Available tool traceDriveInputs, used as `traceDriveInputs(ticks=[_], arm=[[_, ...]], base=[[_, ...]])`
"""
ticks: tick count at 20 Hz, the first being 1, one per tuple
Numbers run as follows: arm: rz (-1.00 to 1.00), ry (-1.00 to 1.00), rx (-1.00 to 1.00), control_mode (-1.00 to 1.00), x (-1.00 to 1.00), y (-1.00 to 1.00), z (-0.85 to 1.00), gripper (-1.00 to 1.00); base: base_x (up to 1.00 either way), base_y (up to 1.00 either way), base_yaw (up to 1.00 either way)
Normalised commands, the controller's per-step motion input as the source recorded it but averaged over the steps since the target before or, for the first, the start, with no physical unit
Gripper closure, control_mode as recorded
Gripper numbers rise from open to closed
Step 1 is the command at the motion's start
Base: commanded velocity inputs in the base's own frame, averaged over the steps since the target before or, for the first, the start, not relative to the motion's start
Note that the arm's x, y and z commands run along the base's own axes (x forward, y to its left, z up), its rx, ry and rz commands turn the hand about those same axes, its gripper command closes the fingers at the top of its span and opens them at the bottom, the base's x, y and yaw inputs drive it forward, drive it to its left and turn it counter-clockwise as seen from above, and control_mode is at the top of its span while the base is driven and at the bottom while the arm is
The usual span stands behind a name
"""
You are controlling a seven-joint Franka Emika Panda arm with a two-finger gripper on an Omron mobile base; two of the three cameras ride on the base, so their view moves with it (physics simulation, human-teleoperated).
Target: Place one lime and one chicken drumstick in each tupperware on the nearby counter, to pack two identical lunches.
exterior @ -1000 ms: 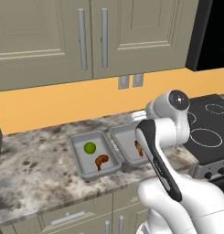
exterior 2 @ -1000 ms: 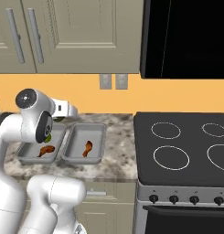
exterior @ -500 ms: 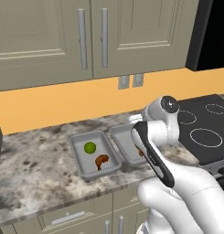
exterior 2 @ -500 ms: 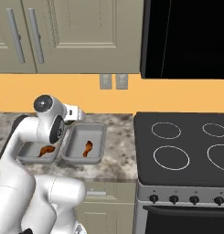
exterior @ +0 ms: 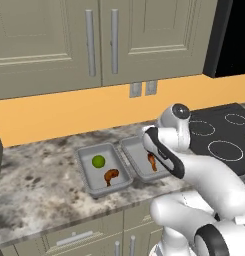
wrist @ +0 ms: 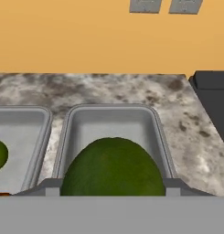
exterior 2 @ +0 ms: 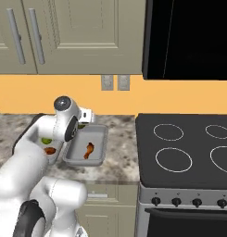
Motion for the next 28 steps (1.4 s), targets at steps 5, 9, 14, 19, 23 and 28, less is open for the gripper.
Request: traceDriveInputs(ticks=[5,9,14,19,23,28], arm=[[0.0,0.07,0.0,-1.0,0.45,-0.05,-0.41,1.0],[0.0,0.06,0.0,-1.0,0.38,0.0,-0.44,1.0],[0.0,0.05,0.0,-1.0,0.28,0.0,-0.48,1.0],[0.0,0.0,0.0,-1.0,0.19,0.0,-0.52,1.0],[0.0,0.0,0.0,-1.0,0.37,0.0,-0.41,1.0],[0.0,0.0,0.0,-1.0,0.39,0.01,-0.39,1.0]], base=[[0.0,0.0,0.0],[0.0,0.0,0.0],[0.0,0.0,0.0],[0.0,0.0,0.0],[0.0,0.0,0.0],[0.0,0.0,0.0]])
